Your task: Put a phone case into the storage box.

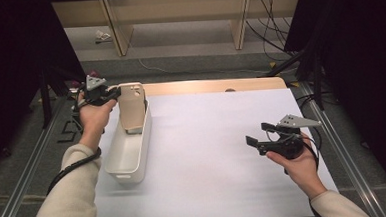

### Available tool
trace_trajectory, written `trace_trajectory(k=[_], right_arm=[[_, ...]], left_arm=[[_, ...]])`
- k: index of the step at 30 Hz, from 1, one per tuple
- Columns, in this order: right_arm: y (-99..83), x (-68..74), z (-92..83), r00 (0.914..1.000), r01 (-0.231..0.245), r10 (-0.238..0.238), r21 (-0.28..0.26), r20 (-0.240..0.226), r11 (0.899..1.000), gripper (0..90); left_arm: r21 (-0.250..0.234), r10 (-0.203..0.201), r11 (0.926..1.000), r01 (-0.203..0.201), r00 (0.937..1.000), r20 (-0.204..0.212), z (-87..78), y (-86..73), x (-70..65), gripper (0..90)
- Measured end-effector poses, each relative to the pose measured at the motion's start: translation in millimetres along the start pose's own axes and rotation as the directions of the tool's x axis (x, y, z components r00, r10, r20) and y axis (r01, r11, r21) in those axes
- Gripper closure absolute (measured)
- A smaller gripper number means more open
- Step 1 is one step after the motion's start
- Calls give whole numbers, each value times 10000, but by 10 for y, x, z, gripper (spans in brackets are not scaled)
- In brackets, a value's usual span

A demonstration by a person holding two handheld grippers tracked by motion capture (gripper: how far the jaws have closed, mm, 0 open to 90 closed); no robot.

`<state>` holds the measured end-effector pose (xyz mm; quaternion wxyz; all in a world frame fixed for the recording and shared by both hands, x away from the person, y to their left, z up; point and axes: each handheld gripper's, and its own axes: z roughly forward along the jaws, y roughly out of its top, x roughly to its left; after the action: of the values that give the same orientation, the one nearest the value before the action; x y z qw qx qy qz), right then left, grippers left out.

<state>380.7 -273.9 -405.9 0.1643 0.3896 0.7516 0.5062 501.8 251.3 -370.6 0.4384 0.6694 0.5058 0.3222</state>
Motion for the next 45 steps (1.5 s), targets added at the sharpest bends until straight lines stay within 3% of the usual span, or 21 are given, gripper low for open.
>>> trace_trajectory(k=[8, 18, 20, 24, 29, 31, 36, 41, 45], right_arm=[[-1, 0, 1, 10000, -7, 7, 1, -9, 10000, 171], [-2, 2, 1, 10000, -17, 17, 6, -32, 10000, 171], [-2, 0, 1, 10000, -24, 24, 13, -32, 10000, 170], [-2, -1, -1, 10000, -24, 24, 1, -36, 10000, 171], [-5, -7, -3, 10000, -36, 36, 11, -14, 10000, 170], [-3, -4, -7, 10000, -44, 44, -11, -19, 10000, 170], [-7, -16, -24, 10000, -61, 61, -5, -5, 10000, 169], [-19, -30, -56, 10000, -74, 74, -42, 36, 10000, 169], [-32, -48, -78, 10000, -57, 57, -56, 59, 10000, 168]], left_arm=[[273, 10, 9996, -6, 9999, -119, 63, -85, 20, 827], [818, 455, 9958, -420, 9981, -410, 184, -188, 10, 751], [903, 403, 9953, -354, 9977, -540, 206, -203, 7, 685], [903, 71, 9959, 0, 9969, -790, 195, -211, -11, 468], [723, 201, 9973, -148, 9971, -734, 15, -169, -91, 191], [534, 300, 9982, -272, 9982, -517, -121, -171, -146, 147], [81, 131, 9999, -134, 9992, 374, -478, -301, -321, 54], [-28, 330, 9995, -329, 9924, 1182, -719, -503, -478, 0], [-113, 724, 9974, -715, 9826, 1711, -888, -654, -655, 0]])
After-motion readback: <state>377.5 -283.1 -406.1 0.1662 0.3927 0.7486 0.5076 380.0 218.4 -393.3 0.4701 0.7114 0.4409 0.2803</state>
